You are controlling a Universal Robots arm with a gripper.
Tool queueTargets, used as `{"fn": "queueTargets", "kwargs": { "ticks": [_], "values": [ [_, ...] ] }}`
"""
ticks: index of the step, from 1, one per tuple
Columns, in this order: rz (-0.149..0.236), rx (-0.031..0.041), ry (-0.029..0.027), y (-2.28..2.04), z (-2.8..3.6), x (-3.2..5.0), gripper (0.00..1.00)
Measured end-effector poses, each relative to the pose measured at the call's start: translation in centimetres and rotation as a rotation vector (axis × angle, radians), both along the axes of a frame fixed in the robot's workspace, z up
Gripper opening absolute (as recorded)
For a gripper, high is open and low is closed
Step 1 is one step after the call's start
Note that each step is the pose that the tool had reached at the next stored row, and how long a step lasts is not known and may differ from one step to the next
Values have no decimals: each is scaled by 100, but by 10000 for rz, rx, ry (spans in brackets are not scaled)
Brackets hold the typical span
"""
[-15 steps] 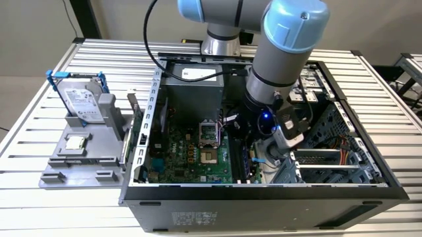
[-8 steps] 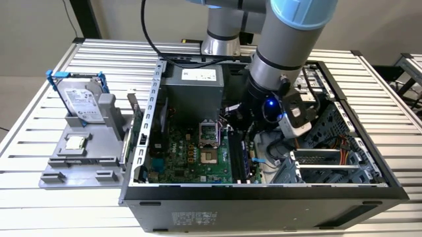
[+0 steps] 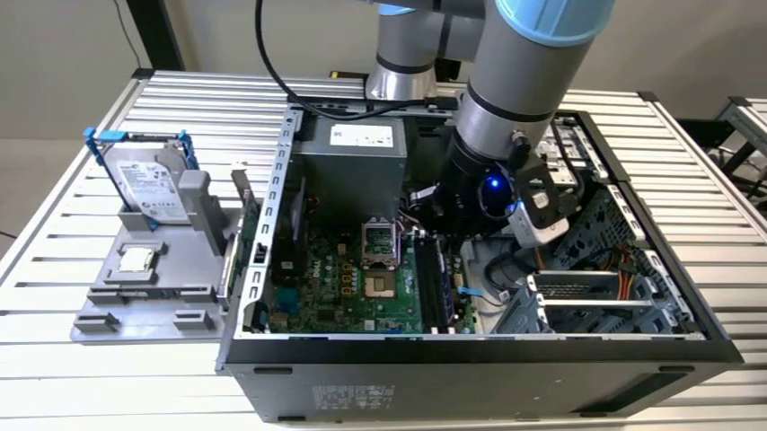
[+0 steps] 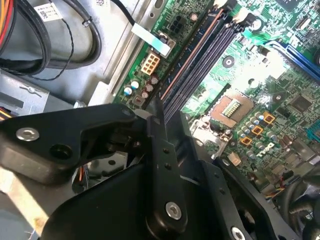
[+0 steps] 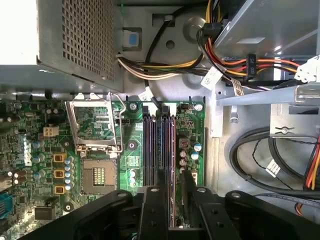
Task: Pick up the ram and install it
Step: 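Insert the ram into the slot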
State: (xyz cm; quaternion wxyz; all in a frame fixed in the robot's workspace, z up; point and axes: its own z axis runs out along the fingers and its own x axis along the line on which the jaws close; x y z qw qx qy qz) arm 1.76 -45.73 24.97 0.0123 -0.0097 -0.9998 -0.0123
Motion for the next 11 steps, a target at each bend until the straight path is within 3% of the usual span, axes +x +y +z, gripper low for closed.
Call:
{"fn": "queueTargets", "kwargs": {
  "ticks": [11],
  "values": [
    [0, 0, 0, 0, 2, 0, 0]
  ]
}}
